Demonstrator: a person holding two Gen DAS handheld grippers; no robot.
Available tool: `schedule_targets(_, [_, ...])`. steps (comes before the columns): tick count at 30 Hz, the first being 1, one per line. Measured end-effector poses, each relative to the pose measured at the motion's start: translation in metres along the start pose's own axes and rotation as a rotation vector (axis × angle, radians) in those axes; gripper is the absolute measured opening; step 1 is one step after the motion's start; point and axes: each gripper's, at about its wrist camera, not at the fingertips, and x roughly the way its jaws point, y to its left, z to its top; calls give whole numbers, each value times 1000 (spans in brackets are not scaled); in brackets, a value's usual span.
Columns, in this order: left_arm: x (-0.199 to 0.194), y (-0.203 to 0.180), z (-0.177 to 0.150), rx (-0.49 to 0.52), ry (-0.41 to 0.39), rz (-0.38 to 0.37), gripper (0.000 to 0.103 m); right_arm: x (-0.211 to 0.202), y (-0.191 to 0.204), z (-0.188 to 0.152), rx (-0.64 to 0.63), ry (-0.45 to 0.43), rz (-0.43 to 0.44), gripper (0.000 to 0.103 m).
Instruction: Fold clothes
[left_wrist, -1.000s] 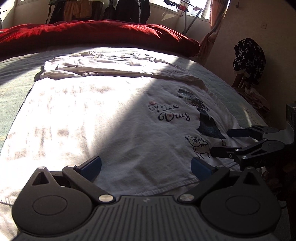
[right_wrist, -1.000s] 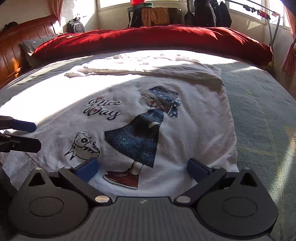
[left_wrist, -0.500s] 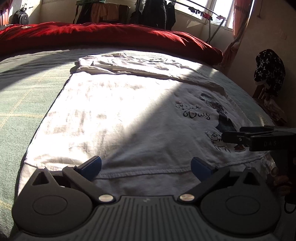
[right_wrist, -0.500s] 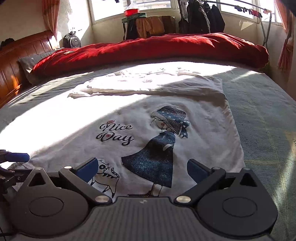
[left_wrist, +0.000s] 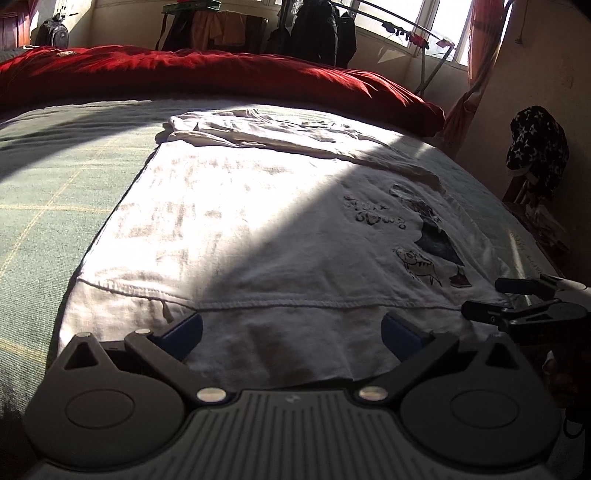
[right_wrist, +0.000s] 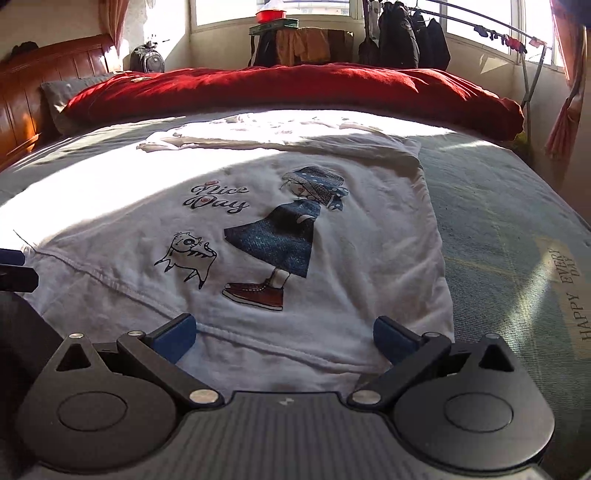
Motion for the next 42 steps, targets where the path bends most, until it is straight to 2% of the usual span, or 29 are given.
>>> schedule_targets(3, [9,-8,10,-5,-18,-19,102,2,9,11,2,-10,51,103])
schedule_targets(8, [17,3,5,-74,3,51,102,15,37,38,-42,-39,120,103])
schedule_targets(11, [13,13,-5,-101,-3,53,102,36,56,54,-73,-29,135,103])
schedule_targets(14, [10,16,-7,-101,-5,54,102,53,66,49,-107,8,105,103])
schedule_targets(20, [14,11,-8,-85,-10,84,102,23,45,12,-72,-19,134,103])
schedule_targets(25, [12,5,2,-84,-14,110,102,5,24,22,-4,-28,138,103])
schedule_targets(29, [0,0,34,-58,-66,97,102,10,17,56,-5,-100,150,103])
schedule_targets(35, [7,-5,119,-23,-64,60,102,51,20,100,-40,-114,233,103])
schedule_targets(37, [23,-5,153,-31,-56,39,102,64,20,101,-26,-101,271,103])
schedule_targets(40, [61,-4,197,-56,-46,-48,102,79,18,95,-7,-55,328,103])
schedule_targets(42, [92,-2,218,-72,-38,-77,102,85,18,94,-6,-40,344,103])
